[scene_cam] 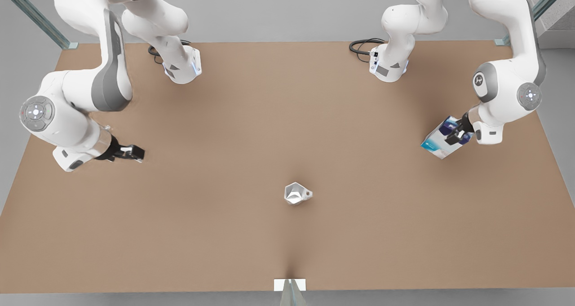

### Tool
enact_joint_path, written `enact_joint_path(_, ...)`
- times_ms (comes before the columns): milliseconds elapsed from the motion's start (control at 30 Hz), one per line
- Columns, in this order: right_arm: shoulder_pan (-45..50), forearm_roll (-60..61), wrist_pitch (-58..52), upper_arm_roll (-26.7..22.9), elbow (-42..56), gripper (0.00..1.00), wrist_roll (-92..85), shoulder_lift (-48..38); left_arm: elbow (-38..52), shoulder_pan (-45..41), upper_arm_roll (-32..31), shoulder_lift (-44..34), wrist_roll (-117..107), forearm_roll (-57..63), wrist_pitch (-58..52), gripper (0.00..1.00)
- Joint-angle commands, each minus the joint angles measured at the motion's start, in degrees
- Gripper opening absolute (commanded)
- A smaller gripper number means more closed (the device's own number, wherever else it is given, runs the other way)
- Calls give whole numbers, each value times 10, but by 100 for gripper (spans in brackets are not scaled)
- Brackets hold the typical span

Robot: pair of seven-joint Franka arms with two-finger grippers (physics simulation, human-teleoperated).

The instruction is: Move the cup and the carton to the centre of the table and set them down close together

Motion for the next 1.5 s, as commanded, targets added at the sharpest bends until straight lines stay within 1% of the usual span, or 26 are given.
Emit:
enact_joint_path(0, 5, -2, -2, -12, 3, 100, -3, -2, -3, -4, 1, -1, 0, 1, 2, 100)
enact_joint_path(67, -11, -3, -2, -20, 38, 100, -39, 3, -24, -4, 9, -10, 1, 1, 12, 100)
enact_joint_path(200, -17, -2, 18, -20, 64, 100, -40, 17, -48, -3, 35, -17, 10, 3, 22, 100)
enact_joint_path(400, -10, -9, 18, -19, 69, 100, -39, 21, -49, -2, 65, -10, 27, 20, 29, 100)
enact_joint_path(467, -13, -7, 18, -19, 70, 100, -39, 21, -65, -1, 68, -6, 32, 20, 37, 100)
enact_joint_path(733, -11, -7, 30, -19, 80, 100, -37, 31, -66, 3, 76, 19, 33, 19, 41, 100)
enact_joint_path(767, -11, -7, 30, -19, 80, 100, -36, 31, -77, 3, 76, 23, 33, 19, 66, 100)
enact_joint_path(933, -13, -7, 30, -19, 80, 100, -36, 31, -78, 8, 76, 49, 35, 16, 91, 100)
enact_joint_path(967, -13, -7, 30, -19, 80, 100, -36, 31, -77, 8, 76, 49, 35, 16, 91, 87)
enact_joint_path(1033, -14, -7, 30, -19, 80, 100, -36, 31, -78, 7, 76, 48, 35, 16, 89, 76)
enact_joint_path(1100, -13, -7, 31, -19, 80, 100, -35, 31, -77, 8, 76, 48, 35, 16, 89, 70)
enact_joint_path(1233, -13, -7, 31, -19, 80, 100, -36, 31, -78, 8, 76, 48, 35, 15, 88, 68)
enact_joint_path(1333, -14, -7, 31, -19, 80, 100, -35, 31, -77, 7, 76, 48, 34, 15, 86, 63)
enact_joint_path(1467, -14, -7, 31, -19, 80, 100, -35, 31, -73, 7, 75, 23, 34, 12, 61, 63)
